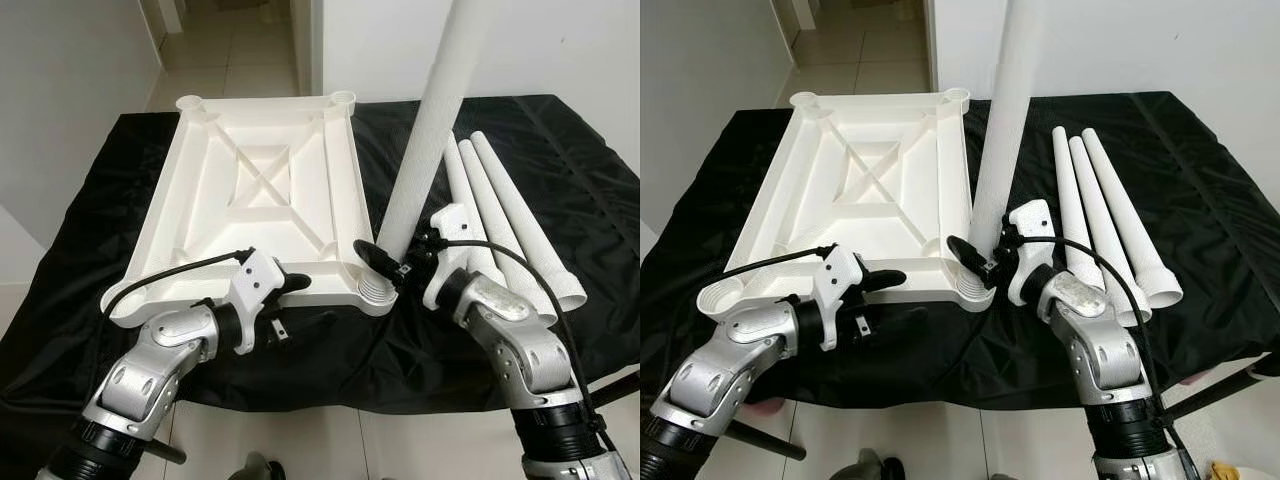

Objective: Building children table

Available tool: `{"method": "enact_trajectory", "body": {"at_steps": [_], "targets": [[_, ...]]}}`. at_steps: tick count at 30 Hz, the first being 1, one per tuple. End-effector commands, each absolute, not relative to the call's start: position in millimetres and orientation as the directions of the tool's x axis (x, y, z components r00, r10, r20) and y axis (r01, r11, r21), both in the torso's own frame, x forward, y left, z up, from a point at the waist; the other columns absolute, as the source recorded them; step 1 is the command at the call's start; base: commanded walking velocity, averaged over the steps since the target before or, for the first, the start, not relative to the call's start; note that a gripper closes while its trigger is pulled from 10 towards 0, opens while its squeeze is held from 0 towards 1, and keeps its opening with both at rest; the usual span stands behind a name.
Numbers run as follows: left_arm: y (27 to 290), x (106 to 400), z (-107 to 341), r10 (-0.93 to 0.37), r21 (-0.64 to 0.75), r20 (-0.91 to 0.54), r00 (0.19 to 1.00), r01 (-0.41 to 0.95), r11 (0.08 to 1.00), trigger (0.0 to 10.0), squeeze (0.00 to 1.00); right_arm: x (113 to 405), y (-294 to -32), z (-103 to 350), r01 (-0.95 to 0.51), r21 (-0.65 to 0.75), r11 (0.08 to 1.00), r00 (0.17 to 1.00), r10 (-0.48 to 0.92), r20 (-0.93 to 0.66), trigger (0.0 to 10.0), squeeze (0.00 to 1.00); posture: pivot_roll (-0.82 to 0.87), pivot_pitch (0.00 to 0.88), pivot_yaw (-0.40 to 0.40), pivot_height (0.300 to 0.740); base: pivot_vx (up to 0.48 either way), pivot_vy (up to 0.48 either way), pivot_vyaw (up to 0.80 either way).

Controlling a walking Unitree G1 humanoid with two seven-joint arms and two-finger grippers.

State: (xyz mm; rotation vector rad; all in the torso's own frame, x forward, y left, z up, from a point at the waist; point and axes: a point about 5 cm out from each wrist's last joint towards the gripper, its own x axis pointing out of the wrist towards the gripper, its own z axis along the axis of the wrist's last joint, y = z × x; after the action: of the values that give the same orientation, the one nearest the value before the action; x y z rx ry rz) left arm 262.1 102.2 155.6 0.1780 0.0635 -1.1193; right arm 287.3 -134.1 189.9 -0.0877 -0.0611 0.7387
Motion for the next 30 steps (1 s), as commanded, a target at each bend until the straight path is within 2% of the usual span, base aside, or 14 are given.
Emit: {"method": "enact_trajectory", "body": {"at_steps": [1, 12, 20, 30], "targets": [[103.0, 261.6, 155.7, -0.883, 0.111, -0.15, 0.444, 0.895, 0.431, 10.0, 0.0, 283.7, -132.8, 180.3, -0.691, -0.077, 0.718, 0.722, 0.692, -0.026, 10.0, 0.0, -0.08, 0.086, 0.05, 0.74, 0.0, 0.0, 0.0], [103.0, 260.0, 154.6, -0.881, 0.11, -0.155, 0.447, 0.894, 0.434, 10.0, 0.0, 286.7, -127.2, 172.1, -0.658, -0.109, 0.745, 0.751, 0.659, -0.032, 10.0, 0.0, -0.07, 0.086, 0.046, 0.74, 0.0, 0.0, 0.0], [104.2, 259.0, 154.9, -0.88, 0.108, -0.154, 0.45, 0.893, 0.438, 10.0, 0.0, 283.7, -118.8, 170.5, -0.662, -0.202, 0.722, 0.741, 0.671, -0.032, 10.0, 0.0, -0.07, 0.083, 0.048, 0.74, 0.0, 0.0, 0.0], [104.6, 258.4, 156.4, -0.881, 0.106, -0.154, 0.448, 0.894, 0.436, 10.0, 0.0, 282.0, -111.2, 168.8, -0.684, -0.229, 0.692, 0.716, 0.698, -0.029, 10.0, 0.0, -0.07, 0.082, 0.048, 0.74, 0.0, 0.0, 0.0]]}}
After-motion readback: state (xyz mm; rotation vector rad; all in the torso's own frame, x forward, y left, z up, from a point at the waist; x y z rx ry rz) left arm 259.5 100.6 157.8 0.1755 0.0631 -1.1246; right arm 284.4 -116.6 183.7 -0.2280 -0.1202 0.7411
